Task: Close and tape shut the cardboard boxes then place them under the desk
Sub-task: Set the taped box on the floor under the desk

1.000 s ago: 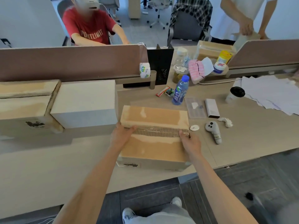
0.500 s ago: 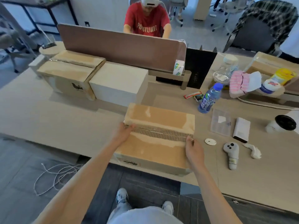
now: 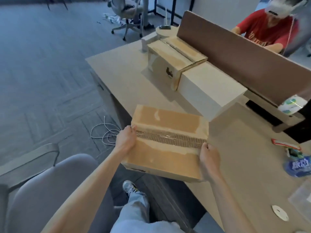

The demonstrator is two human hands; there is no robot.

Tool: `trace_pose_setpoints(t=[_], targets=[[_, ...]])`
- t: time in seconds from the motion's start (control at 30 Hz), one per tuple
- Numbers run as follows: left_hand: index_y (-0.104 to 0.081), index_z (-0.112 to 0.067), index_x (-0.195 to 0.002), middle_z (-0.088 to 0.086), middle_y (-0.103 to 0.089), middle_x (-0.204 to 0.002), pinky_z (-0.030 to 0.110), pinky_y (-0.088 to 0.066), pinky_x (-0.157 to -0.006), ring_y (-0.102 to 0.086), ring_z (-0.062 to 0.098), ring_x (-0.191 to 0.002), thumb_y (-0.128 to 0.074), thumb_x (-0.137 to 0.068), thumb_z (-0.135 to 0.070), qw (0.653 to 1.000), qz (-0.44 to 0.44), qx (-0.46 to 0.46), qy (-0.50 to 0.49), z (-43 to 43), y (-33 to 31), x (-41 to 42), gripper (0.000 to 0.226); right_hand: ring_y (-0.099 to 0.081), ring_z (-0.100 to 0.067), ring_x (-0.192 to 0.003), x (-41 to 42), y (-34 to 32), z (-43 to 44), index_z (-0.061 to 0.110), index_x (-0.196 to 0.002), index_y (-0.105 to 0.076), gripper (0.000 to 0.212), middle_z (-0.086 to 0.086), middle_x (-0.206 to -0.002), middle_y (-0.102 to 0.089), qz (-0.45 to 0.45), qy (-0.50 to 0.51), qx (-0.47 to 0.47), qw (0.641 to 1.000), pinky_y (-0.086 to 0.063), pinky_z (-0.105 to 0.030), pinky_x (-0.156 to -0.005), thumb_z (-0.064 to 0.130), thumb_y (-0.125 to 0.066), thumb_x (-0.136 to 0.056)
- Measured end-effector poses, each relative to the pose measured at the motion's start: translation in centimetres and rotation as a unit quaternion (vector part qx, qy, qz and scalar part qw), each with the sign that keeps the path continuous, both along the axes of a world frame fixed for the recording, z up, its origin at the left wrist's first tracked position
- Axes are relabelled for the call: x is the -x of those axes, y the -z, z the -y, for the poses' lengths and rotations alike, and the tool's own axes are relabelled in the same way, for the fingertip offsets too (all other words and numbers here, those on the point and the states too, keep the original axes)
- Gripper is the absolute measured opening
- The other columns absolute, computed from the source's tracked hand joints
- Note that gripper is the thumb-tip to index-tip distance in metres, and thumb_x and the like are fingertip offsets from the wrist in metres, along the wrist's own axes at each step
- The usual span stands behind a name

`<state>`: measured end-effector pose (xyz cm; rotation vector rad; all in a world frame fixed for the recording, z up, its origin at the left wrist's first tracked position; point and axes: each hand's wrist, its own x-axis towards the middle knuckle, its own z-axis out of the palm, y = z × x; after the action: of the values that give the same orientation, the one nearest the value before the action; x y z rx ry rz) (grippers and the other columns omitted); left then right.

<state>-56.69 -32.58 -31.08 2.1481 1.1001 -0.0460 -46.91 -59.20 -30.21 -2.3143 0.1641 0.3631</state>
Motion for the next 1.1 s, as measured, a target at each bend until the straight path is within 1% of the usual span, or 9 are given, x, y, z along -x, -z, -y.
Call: trace_pose_setpoints(t=[0.13, 0.27, 0.37, 0.5, 0.63, 0.8, 0.9, 1.0, 1.1], targets=[[-0.056, -0.007, -0.123, 0.021, -0.059, -0.122, 0.043, -0.04, -0.093, -0.053, 0.04, -0.113, -0.025, -0.105, -0.034, 0.997, 0.019, -0.004, -0.075, -6.1, 0.0, 1.1, 0.045, -0.05, -0.017, -0.072, -1.5, -0.6, -7.3, 0.013, -0.087, -0.057, 0.037, 0.002, -0.077, -0.054, -0.006, -0.057, 0.012, 0.998, -0.038, -0.033, -0.07, 0.028, -0.029, -0.105], [-0.062, -0.01, -0.113, 0.018, -0.066, -0.109, 0.043, -0.046, -0.085, -0.06, 0.036, -0.099, -0.027, -0.104, -0.03, 0.989, 0.057, -0.031, -0.135, -12.4, -1.2, 1.2, 0.041, -0.051, -0.025, -0.085, -3.6, -1.7, -14.8, 0.014, -0.094, -0.057, 0.033, -0.005, -0.092, -0.057, 0.01, -0.1, 0.025, 0.995, -0.038, -0.032, -0.076, 0.027, -0.028, -0.105], [-0.063, -0.009, -0.112, 0.016, -0.068, -0.103, 0.044, -0.05, -0.084, -0.063, 0.034, -0.093, -0.029, -0.104, -0.026, 0.982, 0.086, -0.044, -0.165, -16.9, -2.4, 1.5, 0.039, -0.053, -0.028, -0.091, -4.9, -2.5, -20.6, 0.013, -0.1, -0.061, 0.035, -0.006, -0.095, -0.056, 0.022, -0.13, 0.01, 0.991, -0.039, -0.034, -0.079, 0.027, -0.029, -0.105], [-0.062, -0.008, -0.104, 0.01, -0.066, -0.09, 0.035, -0.046, -0.068, -0.062, 0.028, -0.081, -0.028, -0.104, -0.022, 0.966, 0.112, -0.042, -0.23, -21.6, -2.6, 2.8, 0.036, -0.057, -0.029, -0.095, -5.9, -3.5, -27.7, 0.011, -0.099, -0.062, 0.038, -0.007, -0.097, -0.061, 0.031, -0.183, -0.002, 0.983, -0.046, -0.042, -0.088, 0.03, -0.029, -0.105], [-0.061, -0.01, -0.097, 0.006, -0.064, -0.079, 0.031, -0.039, -0.059, -0.061, 0.027, -0.074, -0.028, -0.105, -0.027, 0.951, 0.103, -0.041, -0.287, -26.2, -1.9, 3.8, 0.038, -0.057, -0.03, -0.087, -7.4, -3.7, -34.6, 0.012, -0.084, -0.061, 0.038, -0.008, -0.09, -0.063, 0.045, -0.234, 0.011, 0.971, -0.043, -0.038, -0.078, 0.028, -0.032, -0.103], [-0.062, -0.011, -0.103, 0.005, -0.061, -0.084, 0.032, -0.038, -0.065, -0.056, 0.024, -0.075, -0.029, -0.105, -0.03, 0.939, 0.071, -0.044, -0.335, -32.8, -1.9, 3.1, 0.038, -0.053, -0.03, -0.081, -9.7, -2.7, -43.2, 0.013, -0.076, -0.058, 0.038, -0.007, -0.082, -0.06, 0.022, -0.274, 0.01, 0.961, -0.038, -0.037, -0.071, 0.027, -0.033, -0.102], [-0.061, -0.009, -0.099, 0.002, -0.058, -0.077, 0.03, -0.036, -0.059, -0.054, 0.019, -0.068, -0.029, -0.105, -0.031, 0.928, 0.063, -0.058, -0.362, -37.3, -2.2, 1.9, 0.04, -0.054, -0.031, -0.084, -11.8, -1.9, -49.1, 0.012, -0.082, -0.061, 0.037, -0.015, -0.093, -0.066, 0.013, -0.293, -0.017, 0.956, -0.038, -0.037, -0.072, 0.028, -0.034, -0.103], [-0.06, -0.007, -0.095, -0.001, -0.054, -0.068, 0.027, -0.034, -0.052, -0.049, 0.015, -0.06, -0.029, -0.106, -0.03, 0.914, 0.053, -0.07, -0.397, -41.2, -3.2, 1.4, 0.04, -0.054, -0.033, -0.088, -13.2, -2.3, -54.9, 0.01, -0.096, -0.066, 0.037, -0.02, -0.104, -0.067, 0.013, -0.326, -0.025, 0.945, -0.036, -0.036, -0.074, 0.028, -0.034, -0.104], [-0.06, -0.005, -0.097, 0.001, -0.053, -0.069, 0.026, -0.03, -0.05, -0.047, 0.013, -0.059, -0.03, -0.106, -0.029, 0.892, 0.049, -0.082, -0.442, -44.8, -3.7, 1.6, 0.04, -0.058, -0.036, -0.096, -14.0, -2.9, -60.7, 0.009, -0.105, -0.067, 0.039, -0.02, -0.108, -0.067, 0.017, -0.371, -0.028, 0.928, -0.038, -0.036, -0.076, 0.029, -0.033, -0.104]])
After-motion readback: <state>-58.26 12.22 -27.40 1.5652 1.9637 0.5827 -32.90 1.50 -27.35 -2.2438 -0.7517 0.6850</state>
